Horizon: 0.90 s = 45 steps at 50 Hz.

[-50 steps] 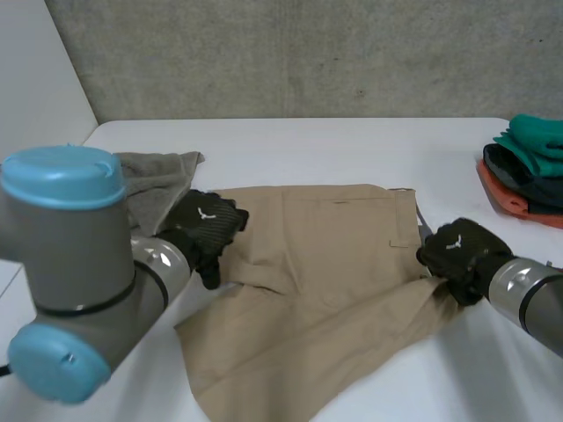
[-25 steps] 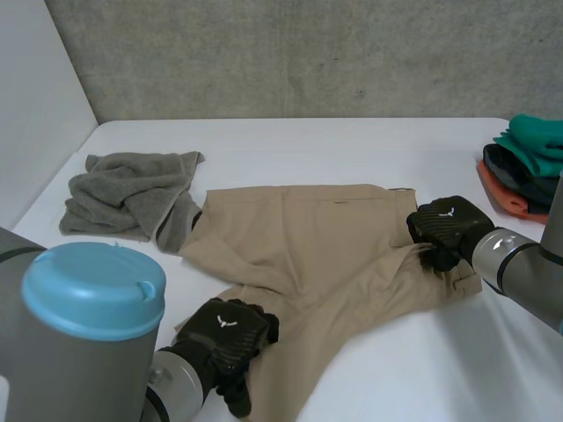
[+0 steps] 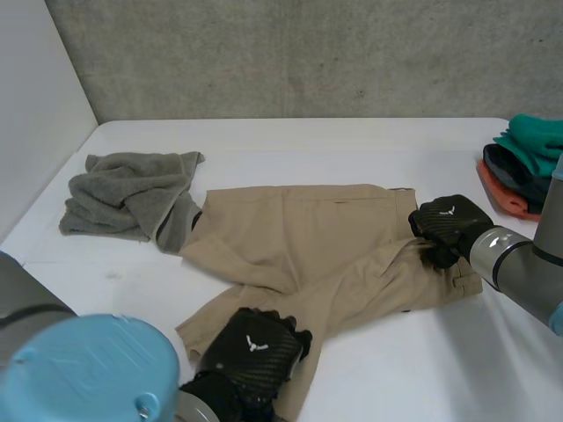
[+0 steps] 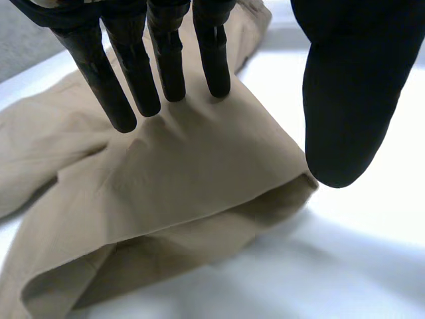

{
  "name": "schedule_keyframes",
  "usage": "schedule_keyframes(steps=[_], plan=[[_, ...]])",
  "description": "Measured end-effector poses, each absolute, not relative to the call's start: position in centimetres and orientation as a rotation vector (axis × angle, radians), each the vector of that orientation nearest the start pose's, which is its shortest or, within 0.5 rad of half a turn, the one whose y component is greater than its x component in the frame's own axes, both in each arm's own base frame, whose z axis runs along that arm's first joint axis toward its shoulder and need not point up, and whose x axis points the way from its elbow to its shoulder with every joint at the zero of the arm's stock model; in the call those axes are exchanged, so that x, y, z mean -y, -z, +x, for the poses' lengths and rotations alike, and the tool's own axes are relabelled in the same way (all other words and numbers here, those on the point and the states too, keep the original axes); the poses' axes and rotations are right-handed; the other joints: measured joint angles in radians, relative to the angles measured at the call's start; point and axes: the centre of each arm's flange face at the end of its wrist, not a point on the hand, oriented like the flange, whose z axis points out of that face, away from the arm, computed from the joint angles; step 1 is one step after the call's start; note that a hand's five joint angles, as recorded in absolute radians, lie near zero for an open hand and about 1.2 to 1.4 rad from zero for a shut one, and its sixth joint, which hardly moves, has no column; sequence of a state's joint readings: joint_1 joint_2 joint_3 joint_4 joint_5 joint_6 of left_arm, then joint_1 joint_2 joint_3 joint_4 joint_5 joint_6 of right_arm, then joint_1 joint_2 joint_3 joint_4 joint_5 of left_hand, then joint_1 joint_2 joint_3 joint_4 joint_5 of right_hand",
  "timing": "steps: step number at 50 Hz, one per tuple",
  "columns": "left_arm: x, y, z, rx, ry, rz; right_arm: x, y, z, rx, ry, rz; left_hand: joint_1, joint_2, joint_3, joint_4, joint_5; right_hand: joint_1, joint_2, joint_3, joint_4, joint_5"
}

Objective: Fold the laundry.

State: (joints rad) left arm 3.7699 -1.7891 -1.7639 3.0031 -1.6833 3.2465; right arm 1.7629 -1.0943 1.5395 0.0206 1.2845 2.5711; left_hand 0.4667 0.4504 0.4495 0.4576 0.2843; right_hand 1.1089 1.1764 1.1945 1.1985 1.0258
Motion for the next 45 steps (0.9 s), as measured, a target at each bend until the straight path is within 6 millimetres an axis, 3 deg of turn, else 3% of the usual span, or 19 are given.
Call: schedule_keyframes(steps=[15, 22, 23, 24, 29, 37, 41, 45], plan=[[8.0, -15.7, -31.2, -2.459, 1.684, 1.585, 30.8, -15.9, 22.0, -2.341, 1.643, -1.186, 0.027, 0.039, 0.041, 0.038, 0.039, 0.000, 0.000, 0.000, 0.000, 0.000], [9.2, -14.5, -31.6, -2.375, 1.685, 1.614, 30.8, -16.0, 21.9, -2.342, 1.645, -1.184, 0.361, 0.348, 0.346, 0.340, 0.334, 0.000, 0.000, 0.000, 0.000, 0.000], [9.5, -14.4, -31.6, -2.360, 1.697, 1.607, 30.8, -16.0, 21.9, -2.342, 1.646, -1.184, 0.671, 0.628, 0.632, 0.631, 0.622, 0.000, 0.000, 0.000, 0.000, 0.000], [9.8, -14.4, -31.7, -2.349, 1.707, 1.597, 30.9, -16.0, 21.9, -2.342, 1.647, -1.184, 0.700, 0.679, 0.689, 0.689, 0.678, 0.000, 0.000, 0.000, 0.000, 0.000], [11.9, -15.5, -31.7, -2.295, 1.829, 1.449, 30.9, -16.2, 21.9, -2.339, 1.656, -1.188, 0.699, 0.742, 0.738, 0.738, 0.700, 0.000, 0.000, 0.000, 0.000, 0.000], [18.0, -20.7, -30.7, -2.153, 2.161, 1.042, 31.4, -17.1, 22.1, -2.311, 1.707, -1.207, 0.700, 0.746, 0.739, 0.740, 0.700, 0.000, 0.000, 0.000, 0.000, 0.000], [20.6, -21.8, -30.4, -2.136, 2.232, 0.989, 31.8, -17.8, 22.4, -2.286, 1.745, -1.211, 0.699, 0.746, 0.739, 0.740, 0.700, 0.000, 0.000, 0.000, 0.000, 0.000], [22.3, -21.1, -30.8, -2.182, 2.233, 1.026, 32.2, -18.1, 23.2, -2.259, 1.772, -1.220, 0.699, 0.746, 0.739, 0.740, 0.700, 0.000, 0.000, 0.000, 0.000, 0.000]])
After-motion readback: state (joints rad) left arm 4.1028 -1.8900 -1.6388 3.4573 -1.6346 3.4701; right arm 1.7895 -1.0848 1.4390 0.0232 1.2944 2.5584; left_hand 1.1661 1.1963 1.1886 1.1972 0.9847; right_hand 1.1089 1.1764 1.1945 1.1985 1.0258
